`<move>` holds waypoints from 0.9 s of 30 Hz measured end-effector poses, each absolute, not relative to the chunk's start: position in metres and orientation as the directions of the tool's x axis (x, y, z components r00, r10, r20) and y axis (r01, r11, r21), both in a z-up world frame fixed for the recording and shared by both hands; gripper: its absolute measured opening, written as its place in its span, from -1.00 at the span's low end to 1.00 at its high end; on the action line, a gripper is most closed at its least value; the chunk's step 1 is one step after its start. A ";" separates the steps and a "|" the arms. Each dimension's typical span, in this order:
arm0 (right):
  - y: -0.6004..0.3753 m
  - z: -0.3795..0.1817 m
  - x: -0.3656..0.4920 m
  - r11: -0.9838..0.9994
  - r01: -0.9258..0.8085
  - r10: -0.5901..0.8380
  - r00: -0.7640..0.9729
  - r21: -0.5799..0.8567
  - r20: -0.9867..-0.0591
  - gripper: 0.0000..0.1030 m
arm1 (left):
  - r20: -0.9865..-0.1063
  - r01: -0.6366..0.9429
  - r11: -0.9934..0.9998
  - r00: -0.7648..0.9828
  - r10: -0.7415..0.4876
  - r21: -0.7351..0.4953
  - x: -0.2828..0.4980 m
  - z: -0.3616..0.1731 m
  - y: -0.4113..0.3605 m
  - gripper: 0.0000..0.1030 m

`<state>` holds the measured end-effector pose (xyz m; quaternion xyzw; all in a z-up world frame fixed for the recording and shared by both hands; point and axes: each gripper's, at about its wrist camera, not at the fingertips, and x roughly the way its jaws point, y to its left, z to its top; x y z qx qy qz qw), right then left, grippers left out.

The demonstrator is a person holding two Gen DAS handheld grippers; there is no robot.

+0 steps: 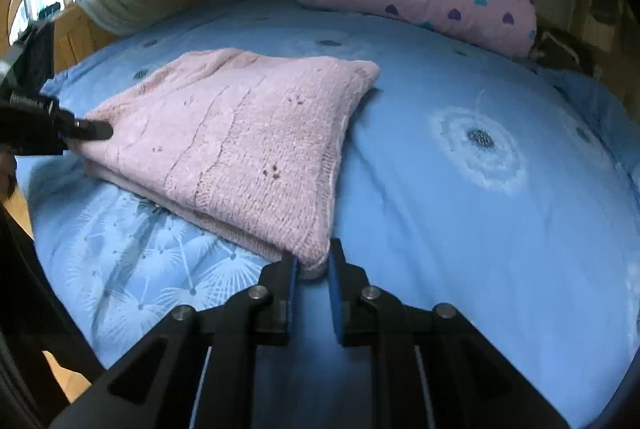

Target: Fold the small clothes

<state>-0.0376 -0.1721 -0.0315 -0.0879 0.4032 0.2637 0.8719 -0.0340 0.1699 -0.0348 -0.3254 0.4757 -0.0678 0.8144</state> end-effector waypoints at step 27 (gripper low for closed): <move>-0.155 -0.056 0.209 0.699 -0.301 0.708 0.157 0.649 -0.689 -0.75 | -0.782 -0.265 0.837 0.562 -0.270 -0.479 0.092 -0.017 0.199 -0.48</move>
